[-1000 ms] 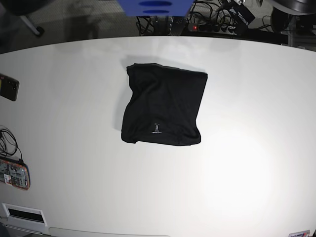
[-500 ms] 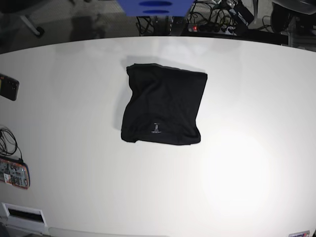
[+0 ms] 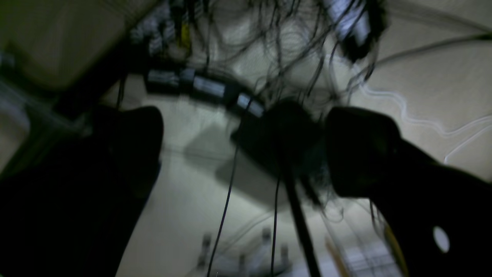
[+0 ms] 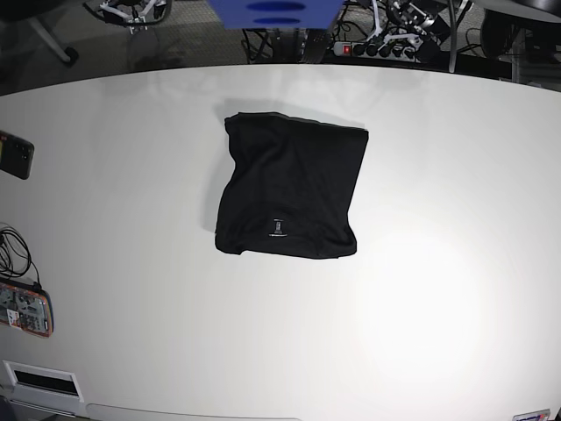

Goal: Fold the T-shirt properly

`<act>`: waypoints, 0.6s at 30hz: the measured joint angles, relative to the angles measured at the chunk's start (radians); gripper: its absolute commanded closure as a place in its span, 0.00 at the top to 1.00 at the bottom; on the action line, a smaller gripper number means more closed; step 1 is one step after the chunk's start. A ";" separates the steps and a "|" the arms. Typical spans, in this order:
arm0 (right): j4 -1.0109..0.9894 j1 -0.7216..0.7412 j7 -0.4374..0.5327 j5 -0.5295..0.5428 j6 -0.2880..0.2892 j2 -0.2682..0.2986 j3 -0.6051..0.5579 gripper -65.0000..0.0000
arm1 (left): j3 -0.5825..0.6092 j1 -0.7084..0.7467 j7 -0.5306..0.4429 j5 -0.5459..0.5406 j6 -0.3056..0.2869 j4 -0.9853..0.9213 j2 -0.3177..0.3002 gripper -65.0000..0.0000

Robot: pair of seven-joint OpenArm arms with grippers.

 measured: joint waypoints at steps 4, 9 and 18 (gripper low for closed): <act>-0.007 0.084 -0.315 -0.082 0.008 -0.018 -0.152 0.70 | 0.014 -0.024 0.137 0.005 -0.008 0.009 0.023 0.99; 0.003 0.179 -0.412 -0.082 0.000 -0.113 -0.166 0.70 | 0.137 -0.043 0.182 0.039 -0.014 0.006 0.045 0.99; 0.002 0.272 -0.431 0.035 -0.008 -0.107 0.067 0.70 | 0.173 -0.073 0.197 0.039 -0.014 0.011 0.040 0.99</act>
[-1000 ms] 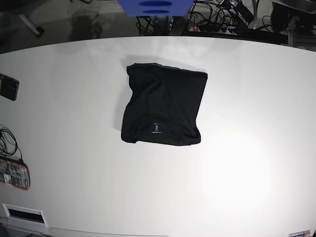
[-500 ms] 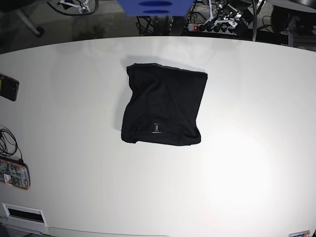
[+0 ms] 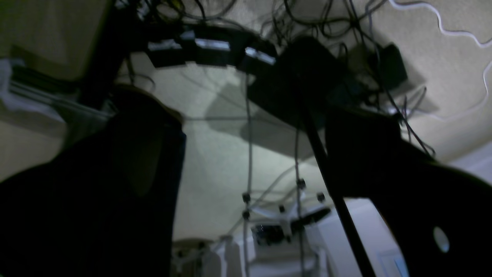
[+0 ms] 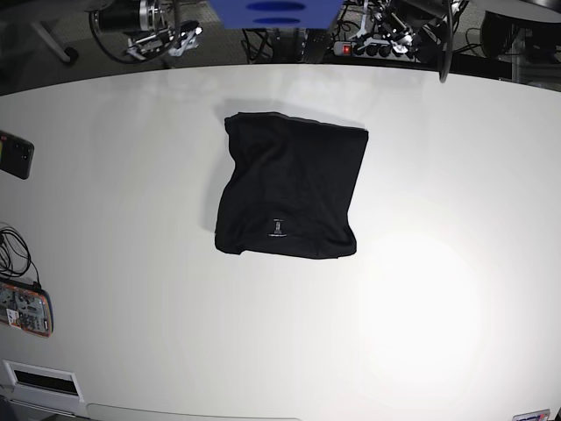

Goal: Fold the T-shirt properly

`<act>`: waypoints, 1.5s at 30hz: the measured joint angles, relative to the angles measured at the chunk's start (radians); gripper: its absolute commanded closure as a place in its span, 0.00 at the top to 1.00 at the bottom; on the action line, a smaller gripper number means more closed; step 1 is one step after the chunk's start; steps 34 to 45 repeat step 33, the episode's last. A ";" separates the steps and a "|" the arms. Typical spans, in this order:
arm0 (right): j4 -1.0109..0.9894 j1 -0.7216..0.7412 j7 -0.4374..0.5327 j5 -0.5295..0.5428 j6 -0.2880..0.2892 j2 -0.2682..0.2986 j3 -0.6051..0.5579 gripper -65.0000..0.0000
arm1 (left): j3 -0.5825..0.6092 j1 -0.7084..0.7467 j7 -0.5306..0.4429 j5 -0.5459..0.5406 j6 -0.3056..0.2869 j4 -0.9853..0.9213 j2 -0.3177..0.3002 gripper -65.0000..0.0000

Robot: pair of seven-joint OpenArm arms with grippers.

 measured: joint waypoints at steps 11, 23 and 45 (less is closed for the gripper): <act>0.102 -0.002 -0.002 0.023 0.010 -0.086 0.157 0.70 | 0.021 -0.031 -0.066 0.003 -0.001 -0.006 -0.001 0.99; 0.098 -0.015 -0.008 0.023 0.010 -0.123 0.154 0.70 | 0.115 -0.033 -0.060 0.014 0.000 -0.008 -0.004 0.99; 0.097 -0.019 -0.013 0.023 0.011 -0.126 0.154 0.70 | 0.116 -0.032 -0.060 0.023 -0.001 -0.007 -0.008 0.99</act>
